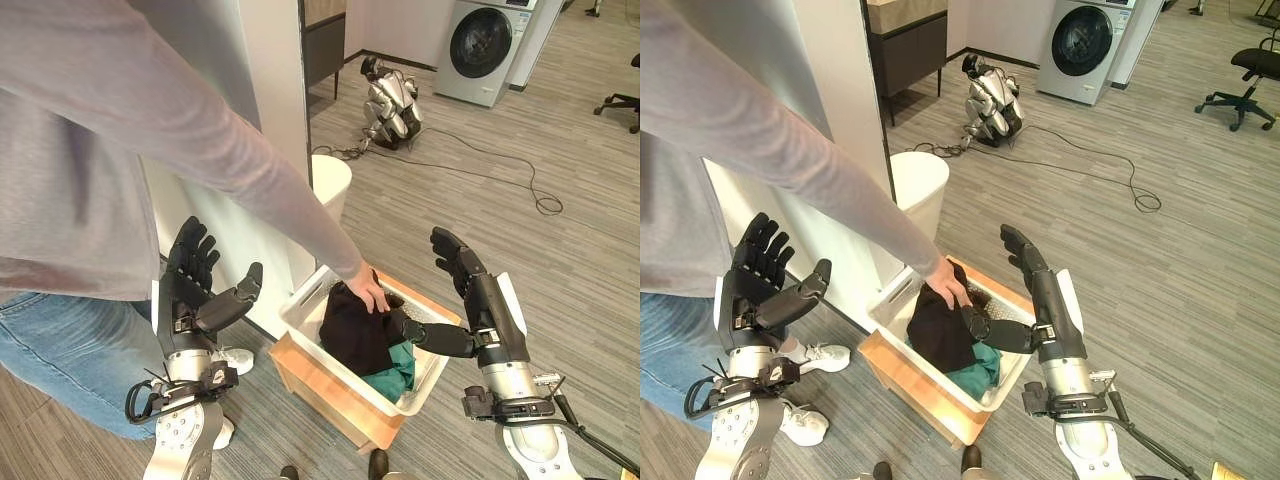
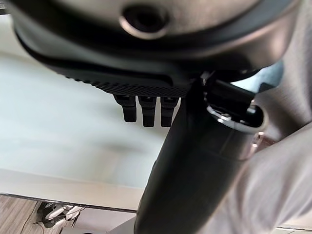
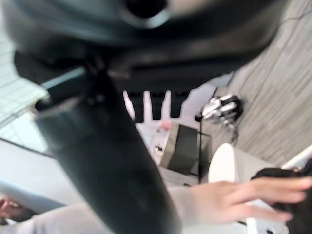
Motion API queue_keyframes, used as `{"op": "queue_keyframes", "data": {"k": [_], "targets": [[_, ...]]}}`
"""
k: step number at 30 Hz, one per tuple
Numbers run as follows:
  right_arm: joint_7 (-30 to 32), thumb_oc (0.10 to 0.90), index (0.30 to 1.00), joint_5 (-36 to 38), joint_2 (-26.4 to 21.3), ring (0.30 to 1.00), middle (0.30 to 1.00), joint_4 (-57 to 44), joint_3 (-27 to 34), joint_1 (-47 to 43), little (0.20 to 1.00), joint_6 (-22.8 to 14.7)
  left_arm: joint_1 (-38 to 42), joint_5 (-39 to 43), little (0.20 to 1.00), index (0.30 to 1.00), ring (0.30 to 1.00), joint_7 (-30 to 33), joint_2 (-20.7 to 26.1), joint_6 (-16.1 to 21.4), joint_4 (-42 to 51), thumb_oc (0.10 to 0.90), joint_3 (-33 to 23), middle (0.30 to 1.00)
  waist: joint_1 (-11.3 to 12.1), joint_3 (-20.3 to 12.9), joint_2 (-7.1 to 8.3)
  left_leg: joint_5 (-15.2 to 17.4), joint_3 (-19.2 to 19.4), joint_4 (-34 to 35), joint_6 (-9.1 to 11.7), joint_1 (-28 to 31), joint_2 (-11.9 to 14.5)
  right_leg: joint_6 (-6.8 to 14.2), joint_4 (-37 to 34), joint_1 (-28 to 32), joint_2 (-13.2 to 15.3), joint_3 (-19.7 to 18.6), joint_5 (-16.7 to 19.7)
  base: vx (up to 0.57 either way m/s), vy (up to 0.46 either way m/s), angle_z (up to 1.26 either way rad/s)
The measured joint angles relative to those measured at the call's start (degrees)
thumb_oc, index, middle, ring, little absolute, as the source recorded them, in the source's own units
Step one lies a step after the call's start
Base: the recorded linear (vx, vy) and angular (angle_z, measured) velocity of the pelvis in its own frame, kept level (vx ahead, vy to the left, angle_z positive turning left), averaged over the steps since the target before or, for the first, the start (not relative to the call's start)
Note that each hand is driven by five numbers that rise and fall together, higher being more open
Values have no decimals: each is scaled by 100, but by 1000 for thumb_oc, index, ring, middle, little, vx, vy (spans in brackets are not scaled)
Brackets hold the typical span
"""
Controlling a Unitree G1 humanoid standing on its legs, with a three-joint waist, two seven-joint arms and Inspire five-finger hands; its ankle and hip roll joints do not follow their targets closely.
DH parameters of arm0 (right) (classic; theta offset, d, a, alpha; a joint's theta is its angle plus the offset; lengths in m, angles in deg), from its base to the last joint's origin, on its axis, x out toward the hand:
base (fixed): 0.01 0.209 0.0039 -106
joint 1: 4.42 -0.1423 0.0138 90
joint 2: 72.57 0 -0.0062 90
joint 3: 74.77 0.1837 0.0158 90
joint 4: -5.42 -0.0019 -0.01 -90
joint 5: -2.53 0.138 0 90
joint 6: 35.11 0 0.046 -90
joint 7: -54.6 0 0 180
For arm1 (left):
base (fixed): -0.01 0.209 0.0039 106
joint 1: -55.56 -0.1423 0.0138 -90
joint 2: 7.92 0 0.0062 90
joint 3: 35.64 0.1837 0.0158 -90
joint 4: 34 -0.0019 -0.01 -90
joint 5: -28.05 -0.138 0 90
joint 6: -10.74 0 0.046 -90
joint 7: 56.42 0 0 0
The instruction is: Pick up bed clothes into laundry basket.
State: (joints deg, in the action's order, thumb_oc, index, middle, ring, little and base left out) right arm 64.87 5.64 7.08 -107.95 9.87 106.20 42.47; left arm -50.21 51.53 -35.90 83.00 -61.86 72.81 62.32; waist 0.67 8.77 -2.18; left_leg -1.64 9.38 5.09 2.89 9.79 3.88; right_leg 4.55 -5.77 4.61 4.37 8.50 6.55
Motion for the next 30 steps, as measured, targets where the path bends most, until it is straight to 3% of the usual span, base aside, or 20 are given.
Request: {"op": "queue_keyframes", "data": {"k": [30], "targets": [[1,800,900,53,0,900,900,0,-117,-8,900,0,1,45,900,900,900,-77,-18,0,-69,800,3,900,-9,-18,-16,0,-10,2,-1,1,-4,-1,1,8,0,-5,1,-1,0,0]]}}
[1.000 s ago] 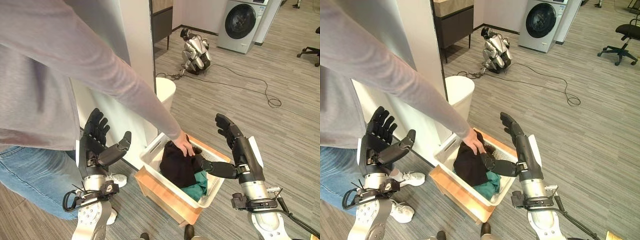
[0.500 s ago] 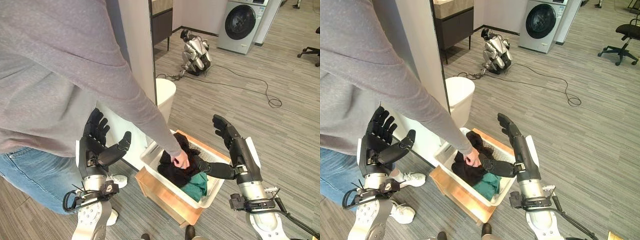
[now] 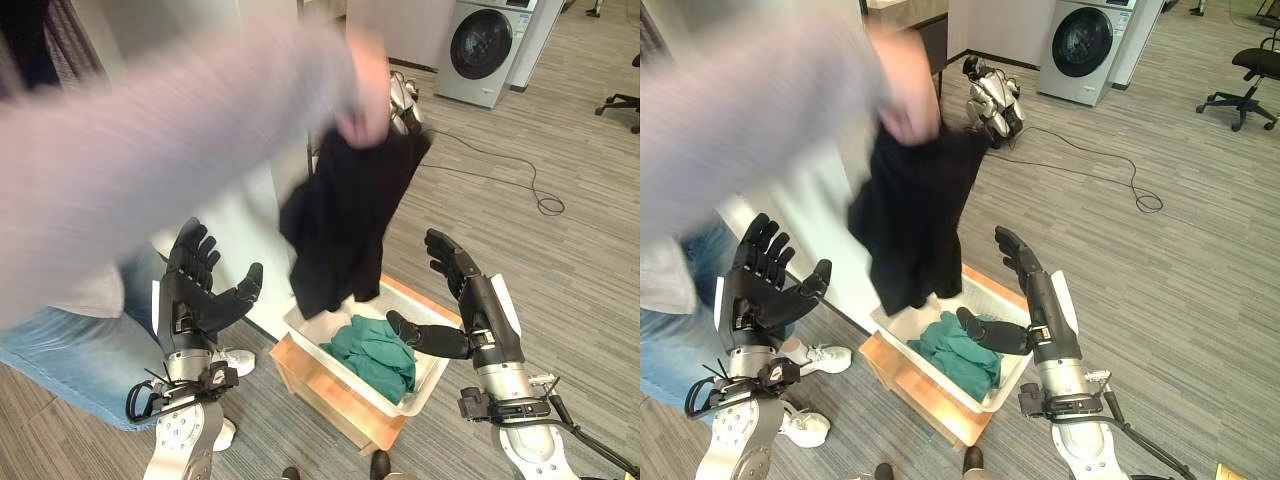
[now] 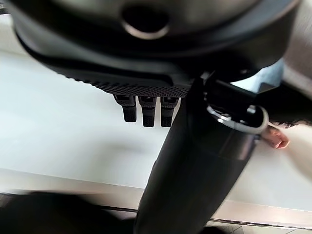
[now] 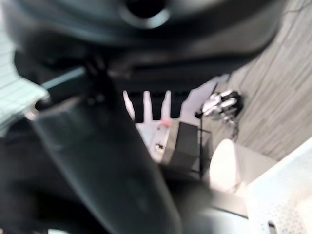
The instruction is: Pick up bed clothes into laundry basket.
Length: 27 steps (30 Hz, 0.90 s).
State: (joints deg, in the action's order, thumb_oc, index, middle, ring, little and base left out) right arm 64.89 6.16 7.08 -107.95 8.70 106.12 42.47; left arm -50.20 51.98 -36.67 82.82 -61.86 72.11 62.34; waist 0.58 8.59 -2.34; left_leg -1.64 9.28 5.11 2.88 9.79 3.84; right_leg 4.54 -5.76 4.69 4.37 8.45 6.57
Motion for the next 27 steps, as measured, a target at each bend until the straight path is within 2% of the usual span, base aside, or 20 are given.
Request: {"op": "queue_keyframes", "data": {"k": [9,13,15,16,17,18,19,20,21,23,24,27], "targets": [[1,800,900,0,0,900,900,3,-50,-18,900,0,2,63,900,900,900,-49,1,0,-3,800,5,900,7,-72,62,-1,-53,2,0,-20,3,-2,2,14,4,65,0,-6,-13,3],[6,800,900,9,6,900,900,82,-251,-209,900,0,26,64,900,900,900,-76,14,0,-72,800,14,900,4,-108,78,9,-92,9,-16,-46,-2,-21,84,26,16,96,-25,-79,-6,6],[6,800,900,8,16,900,900,163,-440,-320,900,-15,74,63,900,900,900,-121,22,2,-222,800,53,900,-2,-116,55,9,-210,20,-39,-129,-5,-12,304,-87,31,144,-100,-250,11,28],[-2,800,900,-4,39,900,900,322,-487,-411,900,-27,185,62,900,900,900,-136,27,9,-391,800,126,900,1,-109,30,-69,-368,-23,-34,-255,-12,1,629,-239,48,151,-220,-206,-9,100],[45,800,900,-13,61,900,900,506,-466,-508,900,-49,468,66,900,900,900,-120,31,7,-629,800,255,900,-149,-94,-22,-91,-756,-62,-126,-486,-14,184,1193,-492,68,-488,-508,-174,-66,160],[77,800,900,-34,27,900,900,527,-443,-552,900,-43,681,66,900,900,900,-127,55,5,-716,800,281,900,-180,-89,-20,-241,-1112,-8,-127,-622,-62,347,1554,-591,11,-1652,-852,-179,-129,170],[81,800,900,-48,24,900,900,528,-445,-601,900,-45,776,66,900,900,900,-107,93,9,-719,800,263,900,-181,-96,-4,-307,-1293,-18,-91,-683,-82,373,1579,-582,-22,-2251,-1011,-155,-113,125],[89,800,900,-55,15,900,900,527,-492,-726,900,-43,811,65,900,900,900,-101,184,32,-693,800,169,900,-110,-82,47,-417,-1349,-11,1,-725,-92,405,1447,-534,36,-2532,-1064,-74,-121,57],[92,800,900,-57,12,900,900,529,-602,-889,900,-44,750,65,900,900,900,-72,304,49,-647,800,25,900,11,-62,111,-424,-1347,-11,21,-718,-99,336,1253,-442,108,-2531,-1116,-67,-125,26],[99,800,900,-55,-14,900,900,531,-691,-1084,900,-76,630,73,900,900,900,-6,343,56,-656,800,-161,900,153,-23,-1,-430,-1449,-9,58,-704,51,229,910,-220,36,-2269,-998,-145,-268,35],[117,800,900,-34,-44,900,900,543,-686,-1112,900,-87,488,78,900,900,900,-33,201,119,-647,800,-253,900,215,-31,-95,-483,-1694,-51,136,-780,200,170,538,53,-134,-1983,-854,-134,-247,71],[100,800,900,20,-228,900,900,618,-682,-1064,900,-124,130,142,900,900,900,-40,33,247,-644,800,-295,900,422,-3,-94,-483,-1957,-93,180,-921,423,-21,52,291,-365,-1697,-577,-177,-141,52]]}}
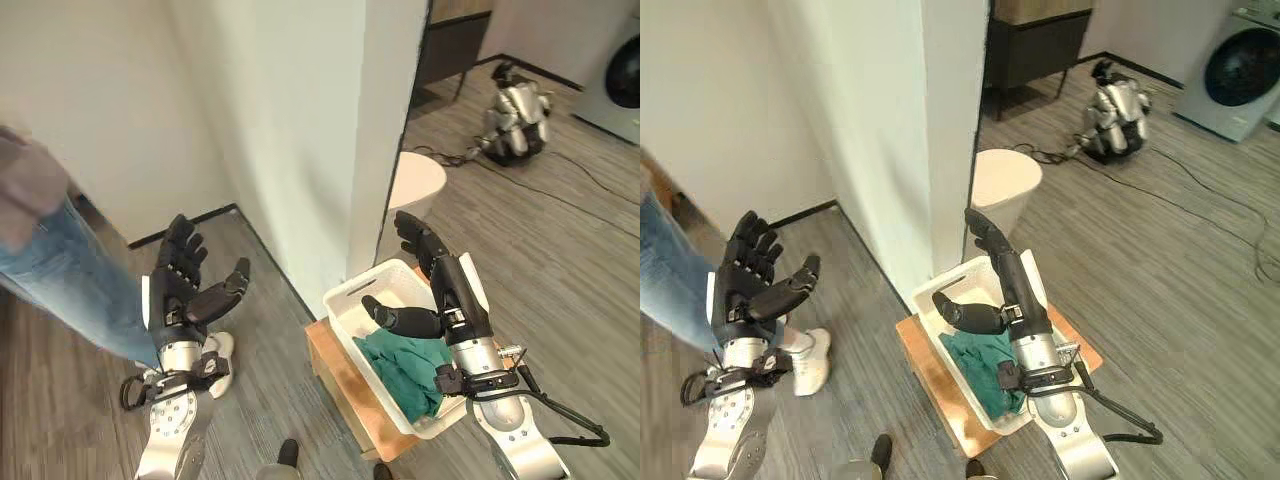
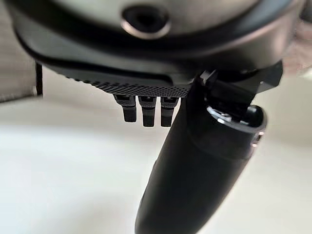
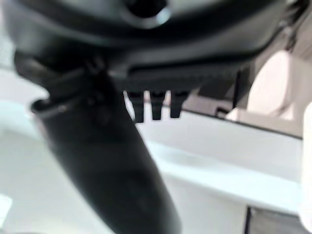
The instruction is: Pick up bed clothes into laundry basket.
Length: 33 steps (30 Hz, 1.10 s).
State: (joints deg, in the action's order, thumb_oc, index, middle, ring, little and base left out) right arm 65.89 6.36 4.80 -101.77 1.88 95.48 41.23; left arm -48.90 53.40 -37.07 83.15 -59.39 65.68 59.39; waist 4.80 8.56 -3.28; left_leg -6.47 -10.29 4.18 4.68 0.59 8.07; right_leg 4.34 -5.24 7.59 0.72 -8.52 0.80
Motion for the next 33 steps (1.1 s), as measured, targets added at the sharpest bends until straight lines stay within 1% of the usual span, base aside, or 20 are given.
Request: {"op": "queue_keyframes", "data": {"k": [2,3,5,6,7,9,11,12,14,15,16,17,18,19,21,25,26,29,31,33], "targets": [[3,800,900,10,-25,900,900,108,22,-3,900,-35,-140,93,900,900,900,-8,-25,-2,-12,800,9,900,76,64,-41,-47,-45,-45,51,-141,92,-47,-3,7,-154,119,16,-380,-43,69],[73,800,900,64,-21,900,900,240,83,28,900,-106,-74,166,900,900,900,-59,-118,-2,-135,800,94,900,-137,232,-5,-526,360,-304,371,-574,-80,-121,6,-9,-96,605,65,-355,-14,162],[157,800,900,94,-48,900,900,381,96,8,900,-98,109,168,900,900,900,-118,-159,-9,-335,800,214,900,-313,325,19,-1019,986,-169,158,-754,-235,-196,13,-29,6,1014,64,-371,-35,144],[152,800,900,117,-55,900,900,532,9,-118,900,-36,92,178,900,900,900,-148,-107,-20,-359,800,293,900,-265,473,-42,-76,2327,-154,-316,-747,-28,-402,6,-63,-10,1397,169,-352,-41,84],[154,800,900,132,134,900,900,540,-21,-111,900,-9,125,186,900,900,900,-149,51,-21,-388,800,263,900,-275,623,231,241,2736,-594,-320,-871,-15,-437,5,-54,211,1530,186,-224,-37,101],[142,800,900,146,271,900,900,386,55,-66,900,-10,121,268,900,900,900,-143,127,-18,-493,800,53,900,-302,825,688,543,2871,-2090,23,-1076,170,-410,4,-25,697,1964,229,-208,-34,88],[168,800,900,157,225,900,900,210,309,2,900,-40,96,392,900,900,900,-120,42,-18,-545,800,3,900,-591,797,675,778,2917,-2593,147,-917,417,-385,7,66,848,2344,133,-142,25,113],[280,800,900,208,196,900,900,187,612,-74,900,-68,154,390,900,900,900,-134,9,-19,-566,800,-17,900,-785,738,545,1145,3304,-2872,341,-481,902,-227,16,154,913,2686,206,-88,51,137],[379,800,900,278,107,900,900,103,812,-40,900,-69,250,383,900,900,900,-158,-11,-15,-514,800,3,900,-1021,642,463,1077,3702,-2819,110,-100,1161,61,131,167,1058,3070,155,-39,64,125],[410,800,900,346,-48,900,900,71,913,11,900,-63,276,386,900,900,900,-159,-47,-17,-525,800,66,900,-1213,535,322,531,4142,-2619,31,72,1327,93,231,205,1073,3276,136,-124,211,128],[417,800,900,379,-103,900,900,107,1020,-2,900,-84,420,384,900,900,900,-201,-62,-22,-622,800,120,900,-1250,564,273,597,4126,-2220,81,276,1066,205,731,80,1284,3317,19,-142,336,150],[320,800,900,401,-127,900,900,234,1040,-30,900,-170,643,396,900,900,900,-198,-109,-9,-716,800,89,900,-1327,525,-18,635,4113,-1504,-309,357,874,147,1585,-645,1217,3430,-572,-137,468,127],[271,800,900,407,-135,900,900,246,1015,-64,900,-171,673,400,900,900,900,-169,-135,-7,-684,800,-12,900,-1448,438,-12,627,4245,-1329,-304,265,935,-84,1112,-602,967,3587,-368,-92,386,186],[263,800,900,433,-12,900,900,166,1024,14,900,-181,815,378,900,900,900,-151,50,36,-649,800,-212,900,-1555,297,401,846,4792,-1225,-453,157,686,-205,-13,-93,1013,3823,357,-50,342,156],[265,800,900,464,118,900,900,401,1113,-185,900,-168,890,383,900,900,900,-130,51,35,-691,800,-237,900,-1459,312,372,814,4910,-1178,328,251,796,-15,85,82,1071,3986,399,-37,302,109],[278,800,900,567,343,900,900,367,1203,-43,900,-172,559,405,900,900,900,-118,85,31,-693,800,-234,900,-1465,126,181,791,4630,-767,-9,439,406,-60,1191,-160,1602,4361,197,40,374,89],[268,800,900,559,343,900,900,366,1042,-138,900,-172,618,403,900,900,900,-111,102,33,-698,800,-397,900,-1427,62,209,787,4417,-643,-48,437,331,-44,572,-255,1531,4355,228,20,216,62],[263,800,900,512,524,900,900,381,801,-288,900,-169,688,380,900,900,900,-111,403,29,-698,800,-580,900,-1292,-147,584,786,4276,-585,-48,489,102,-399,337,-533,1653,4270,1195,64,179,46],[299,800,900,385,810,900,900,476,652,-394,900,-168,707,373,900,900,900,-110,525,34,-698,800,-510,900,-1099,-239,984,1094,4062,-1479,-18,134,239,-235,701,-297,1977,4074,1095,106,125,81],[305,800,900,363,635,900,900,470,720,-494,900,-173,740,369,900,900,900,-114,436,55,-676,800,-254,900,-1216,-225,696,660,4029,-537,-319,6,225,-182,1170,-311,1964,3413,1070,217,290,107]]}}
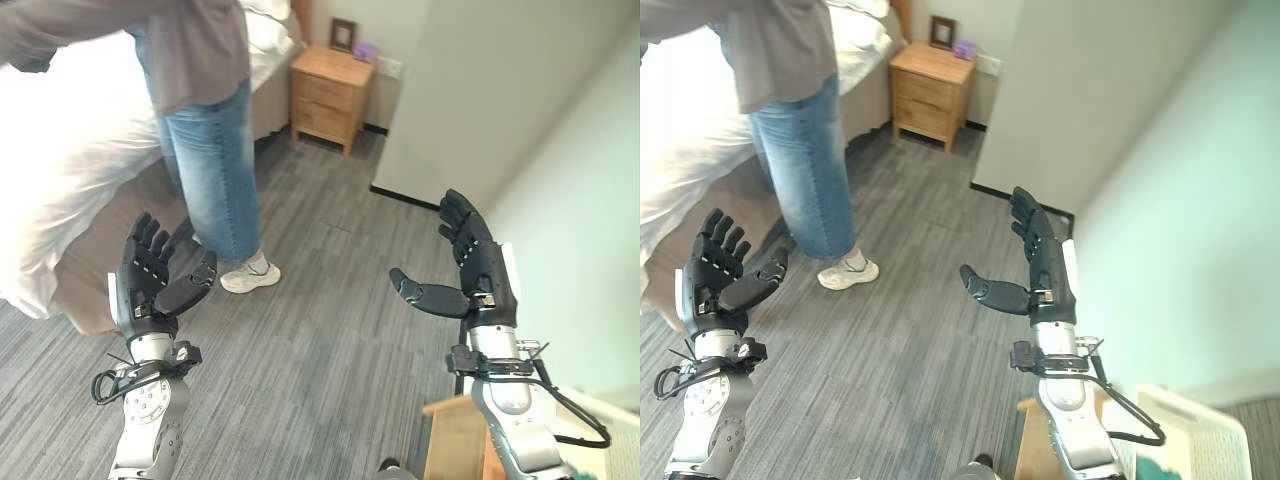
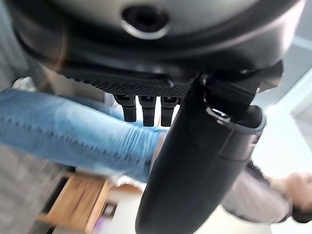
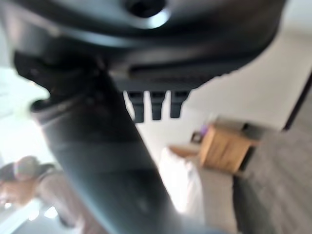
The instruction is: Pick up bed clothes into laundry basket.
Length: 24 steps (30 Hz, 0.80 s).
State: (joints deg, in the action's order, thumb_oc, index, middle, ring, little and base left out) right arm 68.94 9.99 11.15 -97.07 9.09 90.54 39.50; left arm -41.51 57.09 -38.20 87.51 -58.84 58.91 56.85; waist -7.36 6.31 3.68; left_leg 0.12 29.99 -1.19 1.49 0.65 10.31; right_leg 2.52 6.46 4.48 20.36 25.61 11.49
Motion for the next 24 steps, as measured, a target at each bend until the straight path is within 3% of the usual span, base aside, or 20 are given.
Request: {"op": "queue_keyframes", "data": {"k": [1,2,3,4,5,6,8,10,19,20,21,23,24], "targets": [[-28,800,900,-34,-130,900,900,76,117,-45,900,-30,29,-2,900,900,900,-39,-75,-3,-63,800,260,900,-99,197,-236,-560,-296,302,-234,123,-91,548,1244,-529,-99,-1661,-807,196,255,130],[-28,800,900,-42,-81,900,900,21,199,126,900,-39,22,8,900,900,900,-30,-36,-10,-71,800,376,900,-227,167,-286,-491,-612,375,-308,89,-97,909,1089,-510,-393,-2547,-1271,62,110,131],[-30,800,900,-42,-39,900,900,32,196,252,900,-28,-20,6,900,900,900,-45,-40,7,-26,800,390,900,-278,158,-254,-494,-751,539,-326,153,-202,1087,839,-593,-454,-2637,-1598,47,20,132],[-50,800,900,-41,-2,900,900,67,105,319,900,42,11,8,900,900,900,-46,-9,5,-53,800,293,900,-301,216,-132,-628,-913,629,-119,193,-291,885,58,-729,-707,-2849,-1512,90,4,104],[-52,800,900,-38,103,900,900,72,43,369,900,67,-8,9,900,900,900,-56,47,5,-51,800,207,900,-319,236,1,-629,-1070,631,-111,212,-340,622,-587,-734,-863,-2955,-1296,60,-48,102],[-53,800,900,-8,200,900,900,81,-4,432,900,89,-45,11,900,900,900,-102,73,0,-74,800,139,900,-391,224,108,-611,-1226,635,-19,219,-365,506,-857,-697,-995,-3121,-702,76,-29,87],[-131,800,900,83,276,900,900,204,-28,417,900,116,-323,11,900,900,900,-163,38,-2,-59,800,103,900,-231,199,20,-551,-1295,633,108,270,-148,564,-920,-540,-1226,-3020,-691,128,-29,40],[-233,800,900,209,257,900,900,218,12,415,900,117,-534,12,900,900,900,-233,20,-23,-60,800,113,900,-293,226,-15,-639,-1369,630,240,281,-51,551,-1057,-306,-1326,-2846,-703,86,-110,35],[-380,800,900,431,266,900,900,225,-33,137,900,97,-558,11,900,900,900,-392,26,-49,-46,800,-81,900,-265,244,34,-699,-1341,588,398,471,-26,523,-1164,38,-1338,-2527,-823,92,-185,11],[-413,800,900,526,280,900,900,229,-58,140,900,91,-579,11,900,900,900,-392,43,-49,-55,800,-110,900,-248,285,25,-614,-1406,311,530,320,5,418,-1164,53,-1339,-2435,-919,29,-176,23],[-443,800,900,579,285,900,900,233,-83,145,900,93,-520,12,900,900,900,-390,44,-48,-57,800,-146,900,-250,326,151,-587,-1500,-82,565,95,48,397,-1170,80,-1313,-2417,-907,36,-292,28],[-522,800,900,668,264,900,900,304,-90,89,900,62,-443,13,900,900,900,-384,37,-40,-153,800,-202,900,73,489,171,-642,-1692,-1169,645,-504,256,149,-1010,20,-1425,-2308,-1008,119,-286,35],[-522,800,900,736,302,900,900,472,-89,-43,900,78,-227,2,900,900,900,-346,37,-22,-456,800,-216,900,175,699,216,-1026,-1517,-2147,1023,-1074,503,0,-845,77,-1411,-2110,-1119,185,-76,62]]}}
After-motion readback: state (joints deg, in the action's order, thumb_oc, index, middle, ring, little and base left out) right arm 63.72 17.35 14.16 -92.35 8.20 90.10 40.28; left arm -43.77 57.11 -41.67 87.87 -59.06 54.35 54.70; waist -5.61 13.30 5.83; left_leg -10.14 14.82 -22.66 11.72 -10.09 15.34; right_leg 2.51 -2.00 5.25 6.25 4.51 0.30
